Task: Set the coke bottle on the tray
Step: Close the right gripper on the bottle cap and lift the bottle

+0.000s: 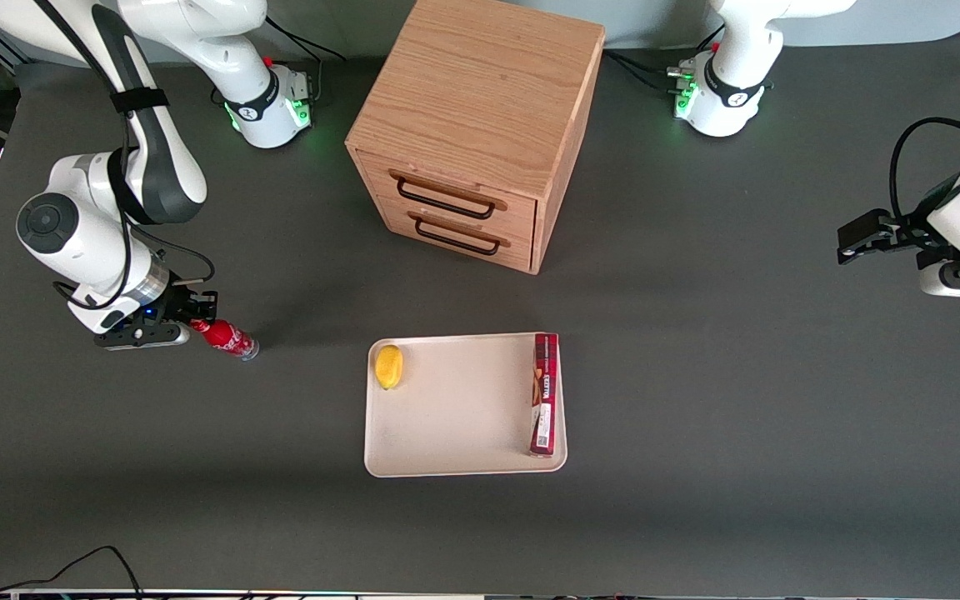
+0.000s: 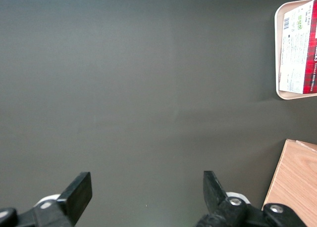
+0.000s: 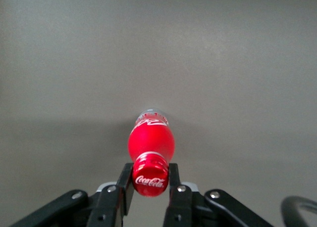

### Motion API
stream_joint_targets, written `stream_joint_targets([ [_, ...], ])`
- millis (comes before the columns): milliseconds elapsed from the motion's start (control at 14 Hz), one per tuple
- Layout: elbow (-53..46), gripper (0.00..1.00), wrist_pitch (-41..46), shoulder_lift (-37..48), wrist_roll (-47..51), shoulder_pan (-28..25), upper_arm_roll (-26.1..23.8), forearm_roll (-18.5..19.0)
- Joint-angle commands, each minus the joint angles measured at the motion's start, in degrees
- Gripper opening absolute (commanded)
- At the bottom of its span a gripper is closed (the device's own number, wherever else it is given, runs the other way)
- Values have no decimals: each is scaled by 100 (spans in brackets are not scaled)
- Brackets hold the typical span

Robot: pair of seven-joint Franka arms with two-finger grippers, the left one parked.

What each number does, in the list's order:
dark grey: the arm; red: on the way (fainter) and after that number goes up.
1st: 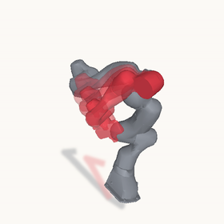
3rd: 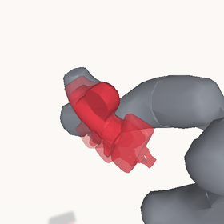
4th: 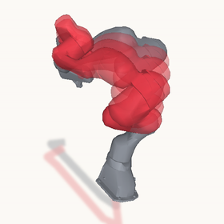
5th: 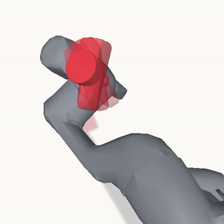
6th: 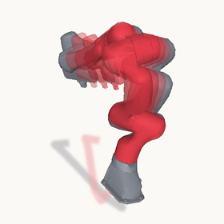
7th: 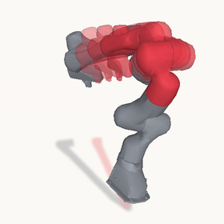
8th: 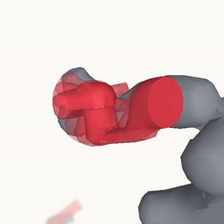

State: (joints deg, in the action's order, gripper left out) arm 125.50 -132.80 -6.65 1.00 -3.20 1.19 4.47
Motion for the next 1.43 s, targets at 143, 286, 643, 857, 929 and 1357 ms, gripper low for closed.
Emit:
stream_joint_targets([
  [143, -760, 0, 1099, 242, 85, 21, -31, 71],
  [286, -1752, 0, 2559, 251, 120, 3, -32, 36],
  [643, -3442, 0, 4427, 251, 41, 47, -32, -122],
  [857, -4400, 0, 5332, 155, 32, 74, -23, -184],
  [929, -4594, 0, 5413, 111, 58, 65, -23, -218],
  [1357, -5877, 0, 5396, -1249, 1548, -154, -627, -281],
])
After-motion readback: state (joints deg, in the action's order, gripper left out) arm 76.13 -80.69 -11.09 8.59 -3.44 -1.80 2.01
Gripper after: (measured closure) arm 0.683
